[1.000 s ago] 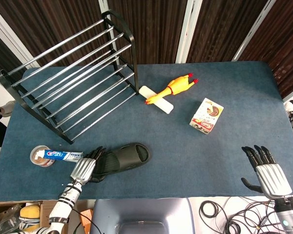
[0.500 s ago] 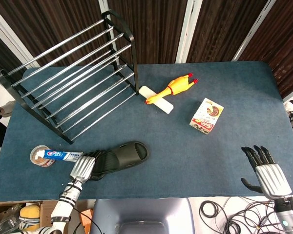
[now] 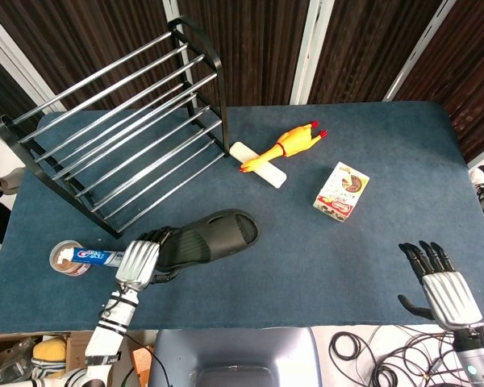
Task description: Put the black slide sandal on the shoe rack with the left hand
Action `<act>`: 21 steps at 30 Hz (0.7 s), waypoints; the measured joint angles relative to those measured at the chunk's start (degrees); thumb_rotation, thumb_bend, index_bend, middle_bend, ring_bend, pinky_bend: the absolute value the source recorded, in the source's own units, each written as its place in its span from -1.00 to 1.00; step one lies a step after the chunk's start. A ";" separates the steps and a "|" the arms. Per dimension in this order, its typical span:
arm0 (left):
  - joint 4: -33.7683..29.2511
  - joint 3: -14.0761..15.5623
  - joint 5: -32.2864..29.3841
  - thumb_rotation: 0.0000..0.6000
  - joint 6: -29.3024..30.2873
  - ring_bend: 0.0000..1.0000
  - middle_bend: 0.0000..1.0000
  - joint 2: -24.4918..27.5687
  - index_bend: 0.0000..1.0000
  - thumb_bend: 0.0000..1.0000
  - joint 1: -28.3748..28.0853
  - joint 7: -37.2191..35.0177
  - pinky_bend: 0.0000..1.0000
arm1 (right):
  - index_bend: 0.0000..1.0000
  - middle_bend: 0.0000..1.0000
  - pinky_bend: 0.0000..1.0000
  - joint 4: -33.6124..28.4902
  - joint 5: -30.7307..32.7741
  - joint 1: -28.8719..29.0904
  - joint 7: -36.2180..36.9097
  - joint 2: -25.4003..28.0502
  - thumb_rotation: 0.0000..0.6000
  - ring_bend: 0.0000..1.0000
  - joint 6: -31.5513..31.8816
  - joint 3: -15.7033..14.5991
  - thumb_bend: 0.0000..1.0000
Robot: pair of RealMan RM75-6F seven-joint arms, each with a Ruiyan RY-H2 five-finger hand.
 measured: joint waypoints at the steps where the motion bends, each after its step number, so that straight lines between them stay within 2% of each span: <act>1: -1.64 -1.49 -1.20 1.00 -0.20 0.62 0.54 0.36 0.02 -0.38 -0.56 0.23 0.96 | -1.00 -0.80 -1.00 -0.01 -0.06 0.00 -0.03 -0.01 1.00 -1.00 0.04 -0.01 -0.66; 7: -7.50 -9.31 -10.07 1.00 -0.24 0.62 0.54 0.96 0.01 -0.38 -4.84 4.71 0.97 | -1.00 -0.80 -1.00 -0.01 -0.20 0.03 0.19 0.10 1.00 -1.00 0.00 -0.07 -0.66; 11: -8.90 -12.99 -16.48 1.00 0.17 0.62 0.53 0.42 0.01 -0.38 -7.57 7.47 0.97 | -1.00 -0.80 -1.00 -0.03 -0.47 0.04 0.36 0.22 1.00 -1.00 0.04 -0.17 -0.66; 16: -8.70 -18.61 -27.04 1.00 1.38 0.62 0.54 -1.14 0.00 -0.37 -12.68 11.01 0.98 | -1.00 -0.80 -1.00 0.02 -0.85 -0.09 0.91 0.44 1.00 -1.00 0.45 -0.26 -0.66; 21: -5.96 -24.58 -34.92 1.00 4.04 0.62 0.54 -2.81 0.00 -0.37 -18.25 13.73 0.98 | -1.00 -0.80 -1.00 0.15 -1.06 -0.28 1.84 0.83 1.00 -1.00 0.97 -0.31 -0.66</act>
